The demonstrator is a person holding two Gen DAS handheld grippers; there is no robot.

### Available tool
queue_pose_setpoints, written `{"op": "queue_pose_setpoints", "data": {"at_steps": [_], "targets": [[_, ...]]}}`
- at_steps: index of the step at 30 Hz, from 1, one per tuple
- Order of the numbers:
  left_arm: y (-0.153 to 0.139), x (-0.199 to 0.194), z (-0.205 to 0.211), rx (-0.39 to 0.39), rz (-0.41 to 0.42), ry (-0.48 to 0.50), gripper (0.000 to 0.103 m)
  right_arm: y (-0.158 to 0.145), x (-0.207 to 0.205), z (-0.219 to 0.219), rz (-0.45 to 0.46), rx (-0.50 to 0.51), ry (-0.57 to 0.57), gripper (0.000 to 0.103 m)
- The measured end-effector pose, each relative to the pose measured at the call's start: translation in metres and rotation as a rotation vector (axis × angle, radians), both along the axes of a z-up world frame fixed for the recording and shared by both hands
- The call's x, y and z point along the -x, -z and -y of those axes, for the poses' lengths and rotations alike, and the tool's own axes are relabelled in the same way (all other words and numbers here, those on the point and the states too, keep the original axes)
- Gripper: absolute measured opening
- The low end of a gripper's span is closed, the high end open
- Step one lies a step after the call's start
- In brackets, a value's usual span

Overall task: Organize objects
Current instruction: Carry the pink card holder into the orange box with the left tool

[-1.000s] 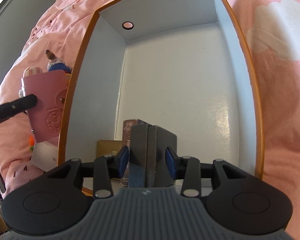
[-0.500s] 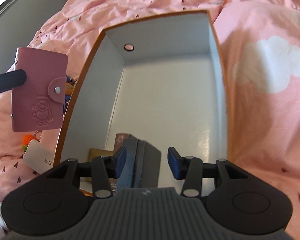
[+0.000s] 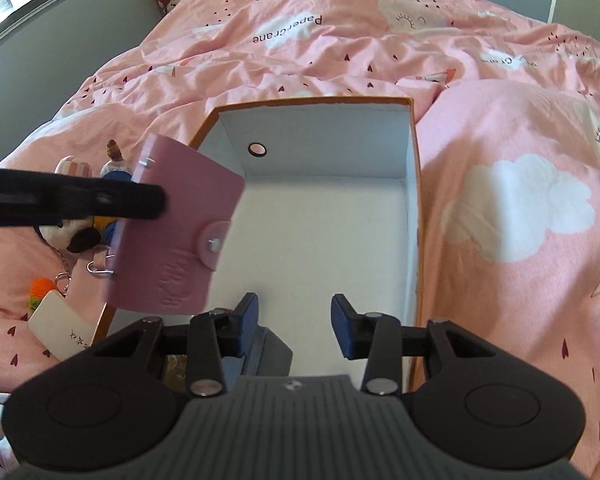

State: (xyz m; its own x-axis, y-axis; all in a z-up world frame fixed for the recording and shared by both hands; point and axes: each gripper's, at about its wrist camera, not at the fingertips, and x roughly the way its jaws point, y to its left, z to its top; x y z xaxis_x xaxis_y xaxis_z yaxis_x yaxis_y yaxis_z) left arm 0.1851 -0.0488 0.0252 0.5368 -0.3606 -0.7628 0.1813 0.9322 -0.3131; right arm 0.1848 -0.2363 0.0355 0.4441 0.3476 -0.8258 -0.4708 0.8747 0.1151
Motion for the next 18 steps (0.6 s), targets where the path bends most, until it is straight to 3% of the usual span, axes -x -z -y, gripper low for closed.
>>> {"op": "queue_pose_setpoints", "data": {"at_steps": [7, 14, 18], "targets": [[0.042, -0.032, 0.010, -0.096, -0.085, -0.029, 0.019, 0.011, -0.011, -0.011, 0.044, 0.004, -0.003, 0.040], [0.058, -0.044, 0.014, -0.093, -0.131, -0.041, 0.019, 0.019, -0.023, -0.016, 0.084, 0.048, -0.004, 0.040], [0.042, -0.040, 0.015, -0.034, -0.104, -0.048, 0.019, 0.011, -0.022, -0.006, 0.145, 0.075, 0.028, 0.038]]}}
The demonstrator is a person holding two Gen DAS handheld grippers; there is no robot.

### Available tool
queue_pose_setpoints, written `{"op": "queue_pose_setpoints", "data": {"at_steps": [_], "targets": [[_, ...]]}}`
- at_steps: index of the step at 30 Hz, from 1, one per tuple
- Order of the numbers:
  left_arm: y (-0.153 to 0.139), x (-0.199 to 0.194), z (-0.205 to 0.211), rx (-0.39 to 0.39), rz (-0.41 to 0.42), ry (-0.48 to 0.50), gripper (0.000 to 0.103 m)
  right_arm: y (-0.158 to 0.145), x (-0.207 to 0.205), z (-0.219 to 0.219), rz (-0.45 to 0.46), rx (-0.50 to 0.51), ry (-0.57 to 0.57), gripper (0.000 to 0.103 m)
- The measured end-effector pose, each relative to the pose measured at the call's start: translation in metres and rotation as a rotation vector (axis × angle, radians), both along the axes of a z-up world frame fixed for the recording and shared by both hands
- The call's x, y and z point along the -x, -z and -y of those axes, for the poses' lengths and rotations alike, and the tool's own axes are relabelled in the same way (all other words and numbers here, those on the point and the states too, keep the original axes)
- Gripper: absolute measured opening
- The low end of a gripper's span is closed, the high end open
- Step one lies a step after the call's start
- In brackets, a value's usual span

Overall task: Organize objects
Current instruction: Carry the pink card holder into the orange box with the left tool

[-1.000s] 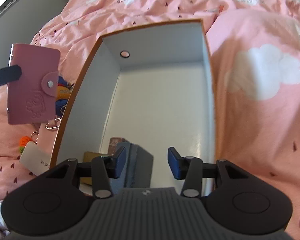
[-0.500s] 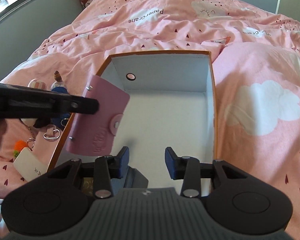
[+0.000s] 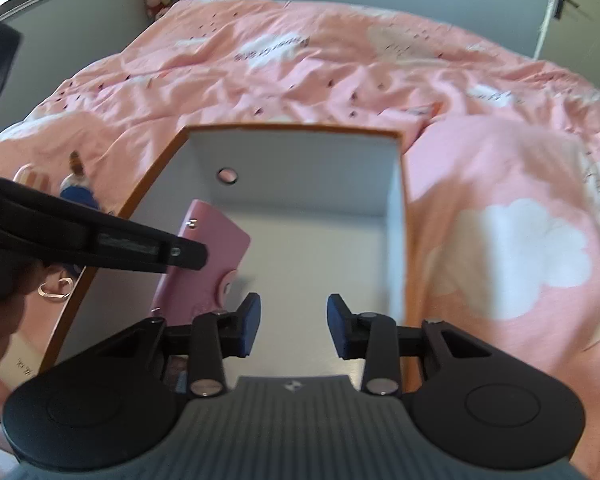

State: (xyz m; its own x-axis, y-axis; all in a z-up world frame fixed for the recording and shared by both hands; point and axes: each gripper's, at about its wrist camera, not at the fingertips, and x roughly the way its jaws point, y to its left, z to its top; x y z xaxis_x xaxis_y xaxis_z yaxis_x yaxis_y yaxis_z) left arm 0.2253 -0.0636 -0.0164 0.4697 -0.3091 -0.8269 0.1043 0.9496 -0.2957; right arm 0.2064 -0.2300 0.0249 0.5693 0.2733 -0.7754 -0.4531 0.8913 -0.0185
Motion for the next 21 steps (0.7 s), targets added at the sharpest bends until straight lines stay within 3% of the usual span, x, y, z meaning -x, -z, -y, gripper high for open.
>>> {"op": "queue_pose_setpoints", "data": {"at_steps": [4, 6, 11, 14, 17, 21], "targets": [[-0.022, 0.006, 0.004, 0.157, -0.002, 0.022, 0.019, -0.019, 0.002, 0.021, 0.069, 0.018, 0.062, 0.034], [-0.024, 0.010, 0.012, 0.192, -0.036, 0.040, 0.019, -0.026, 0.004, 0.027, 0.080, 0.032, 0.058, 0.032], [-0.024, 0.018, 0.031, 0.173, -0.075, 0.051, 0.019, -0.023, 0.011, 0.034, 0.024, 0.034, -0.014, 0.014], [-0.024, 0.016, 0.027, 0.261, -0.101, 0.031, 0.019, -0.019, 0.015, 0.033, 0.021, 0.048, -0.052, 0.013], [-0.019, 0.013, 0.034, 0.244, -0.117, 0.039, 0.019, -0.017, 0.016, 0.035, 0.017, 0.054, -0.064, 0.012], [0.001, 0.011, 0.038, 0.234, -0.214, 0.043, 0.019, -0.011, 0.018, 0.035, -0.008, 0.069, -0.091, 0.012]]}}
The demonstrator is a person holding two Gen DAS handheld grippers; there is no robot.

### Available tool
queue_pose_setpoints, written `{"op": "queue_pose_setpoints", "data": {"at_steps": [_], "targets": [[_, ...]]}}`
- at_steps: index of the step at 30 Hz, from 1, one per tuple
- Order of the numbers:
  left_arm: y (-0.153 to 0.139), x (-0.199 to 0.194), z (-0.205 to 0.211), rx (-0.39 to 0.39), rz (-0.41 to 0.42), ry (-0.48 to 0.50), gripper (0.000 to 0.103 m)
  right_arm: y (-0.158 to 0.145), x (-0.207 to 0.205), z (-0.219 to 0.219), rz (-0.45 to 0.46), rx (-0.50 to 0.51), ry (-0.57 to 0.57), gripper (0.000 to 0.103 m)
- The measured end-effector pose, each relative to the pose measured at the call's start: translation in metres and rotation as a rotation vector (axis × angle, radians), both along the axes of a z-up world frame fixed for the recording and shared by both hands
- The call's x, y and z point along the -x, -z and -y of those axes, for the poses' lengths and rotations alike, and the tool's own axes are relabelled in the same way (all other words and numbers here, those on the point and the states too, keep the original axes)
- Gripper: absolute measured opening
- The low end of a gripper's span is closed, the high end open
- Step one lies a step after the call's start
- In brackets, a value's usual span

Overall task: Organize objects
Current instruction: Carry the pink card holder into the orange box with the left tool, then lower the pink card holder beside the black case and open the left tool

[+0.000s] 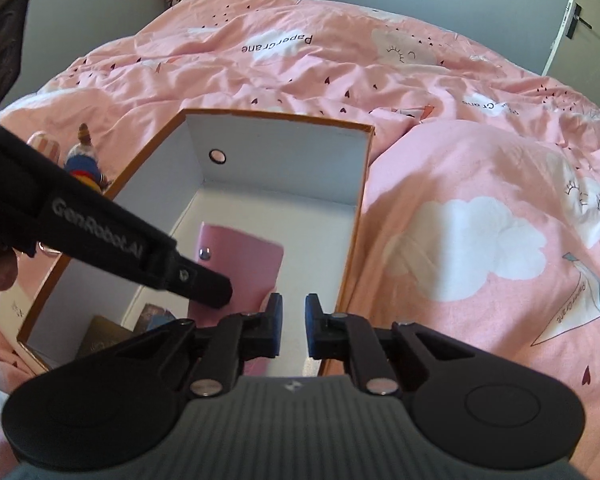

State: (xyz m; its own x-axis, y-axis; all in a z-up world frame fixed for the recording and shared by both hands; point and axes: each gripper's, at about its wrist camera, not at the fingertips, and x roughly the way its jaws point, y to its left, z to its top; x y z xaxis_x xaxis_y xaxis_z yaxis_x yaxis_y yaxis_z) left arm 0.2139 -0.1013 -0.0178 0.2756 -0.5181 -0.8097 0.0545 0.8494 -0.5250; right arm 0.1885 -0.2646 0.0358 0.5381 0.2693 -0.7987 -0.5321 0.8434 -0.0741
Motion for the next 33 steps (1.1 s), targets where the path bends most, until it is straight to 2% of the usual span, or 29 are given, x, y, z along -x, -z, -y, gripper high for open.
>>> {"op": "queue_pose_setpoints", "data": {"at_steps": [2, 4, 9, 15, 21, 23, 25, 29, 33], "targets": [[0.008, 0.000, -0.001, 0.006, -0.052, 0.012, 0.019, 0.001, 0.002, 0.001, 0.003, 0.006, -0.007, 0.012], [0.013, 0.001, 0.002, -0.020, -0.091, 0.032, 0.019, 0.003, 0.002, 0.001, -0.014, 0.000, -0.019, 0.012], [0.019, 0.001, 0.006, -0.071, -0.134, 0.061, 0.019, 0.014, 0.001, -0.005, -0.038, 0.035, -0.127, 0.010], [0.027, -0.007, 0.002, -0.037, -0.193, 0.076, 0.020, 0.028, 0.007, -0.018, -0.059, 0.108, -0.345, 0.010], [0.033, -0.009, -0.002, -0.002, -0.218, 0.071, 0.019, 0.040, 0.007, -0.033, -0.099, 0.186, -0.416, 0.009], [0.031, -0.006, -0.008, 0.019, -0.209, 0.063, 0.021, 0.043, 0.005, -0.034, -0.128, 0.191, -0.419, 0.008], [0.025, -0.004, -0.014, 0.040, -0.179, 0.057, 0.028, 0.045, 0.005, -0.035, -0.173, 0.188, -0.421, 0.007], [0.007, 0.000, -0.030, 0.005, -0.067, 0.022, 0.028, 0.047, 0.004, -0.034, -0.253, 0.166, -0.421, 0.002], [-0.002, 0.003, -0.044, -0.024, -0.016, 0.013, 0.030, 0.045, 0.002, -0.034, -0.267, 0.173, -0.413, 0.002]]}}
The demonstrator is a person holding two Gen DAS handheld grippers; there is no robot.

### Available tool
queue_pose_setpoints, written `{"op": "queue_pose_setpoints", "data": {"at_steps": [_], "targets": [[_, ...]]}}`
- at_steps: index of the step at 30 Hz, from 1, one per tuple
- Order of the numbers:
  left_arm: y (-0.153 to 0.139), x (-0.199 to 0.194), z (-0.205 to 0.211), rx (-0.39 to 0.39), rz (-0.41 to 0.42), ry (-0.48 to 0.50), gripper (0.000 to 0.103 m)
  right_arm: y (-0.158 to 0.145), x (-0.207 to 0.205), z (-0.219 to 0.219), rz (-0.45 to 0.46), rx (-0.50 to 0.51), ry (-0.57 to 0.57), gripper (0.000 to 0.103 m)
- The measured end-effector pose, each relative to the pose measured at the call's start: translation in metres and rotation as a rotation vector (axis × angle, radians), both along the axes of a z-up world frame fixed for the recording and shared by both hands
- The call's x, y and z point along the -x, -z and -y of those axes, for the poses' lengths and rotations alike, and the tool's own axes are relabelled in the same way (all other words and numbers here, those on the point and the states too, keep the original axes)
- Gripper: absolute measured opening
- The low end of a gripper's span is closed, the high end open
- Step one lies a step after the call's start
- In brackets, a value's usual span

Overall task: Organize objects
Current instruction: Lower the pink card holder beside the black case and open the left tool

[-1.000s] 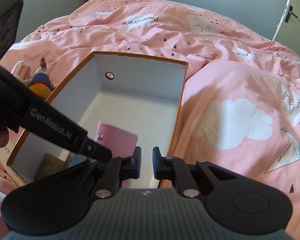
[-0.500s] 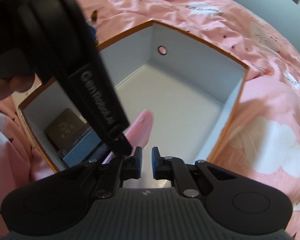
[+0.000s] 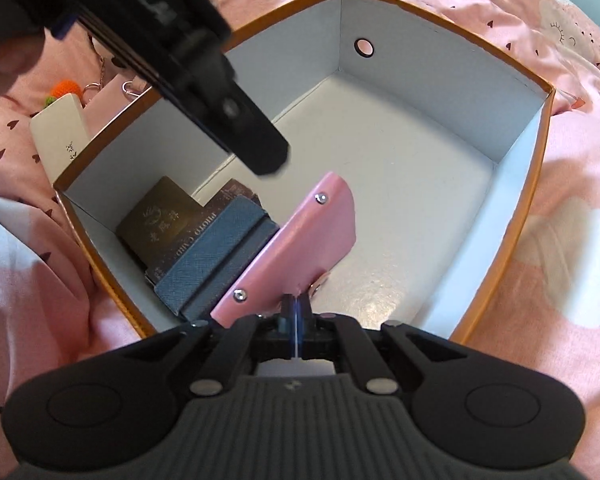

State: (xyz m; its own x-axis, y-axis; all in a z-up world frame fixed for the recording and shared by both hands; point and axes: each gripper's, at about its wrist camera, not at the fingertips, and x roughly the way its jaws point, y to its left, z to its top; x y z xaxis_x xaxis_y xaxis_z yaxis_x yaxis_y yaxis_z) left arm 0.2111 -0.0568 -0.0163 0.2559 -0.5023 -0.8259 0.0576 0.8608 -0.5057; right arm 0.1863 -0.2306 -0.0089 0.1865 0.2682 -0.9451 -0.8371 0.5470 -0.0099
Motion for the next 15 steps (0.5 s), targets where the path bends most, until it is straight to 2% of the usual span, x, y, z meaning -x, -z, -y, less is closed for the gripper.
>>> {"op": "queue_pose_setpoints", "data": {"at_steps": [3, 6, 9, 14, 15], "targets": [[-0.003, 0.000, -0.002, -0.010, 0.061, 0.018, 0.038, -0.002, 0.000, -0.002, 0.004, 0.018, 0.006, 0.004], [-0.002, -0.010, 0.004, -0.018, 0.135, 0.018, 0.039, -0.004, -0.001, -0.003, 0.010, 0.037, 0.011, 0.004], [0.008, -0.026, 0.012, -0.002, 0.134, 0.018, 0.039, -0.006, -0.002, -0.003, 0.014, 0.041, 0.013, 0.005], [0.036, -0.040, 0.025, -0.030, 0.095, 0.051, 0.039, -0.008, -0.004, 0.000, 0.009, 0.037, 0.016, 0.005], [0.039, -0.039, 0.027, -0.020, 0.089, 0.058, 0.032, -0.008, -0.004, 0.000, 0.008, 0.034, 0.017, 0.005]]}}
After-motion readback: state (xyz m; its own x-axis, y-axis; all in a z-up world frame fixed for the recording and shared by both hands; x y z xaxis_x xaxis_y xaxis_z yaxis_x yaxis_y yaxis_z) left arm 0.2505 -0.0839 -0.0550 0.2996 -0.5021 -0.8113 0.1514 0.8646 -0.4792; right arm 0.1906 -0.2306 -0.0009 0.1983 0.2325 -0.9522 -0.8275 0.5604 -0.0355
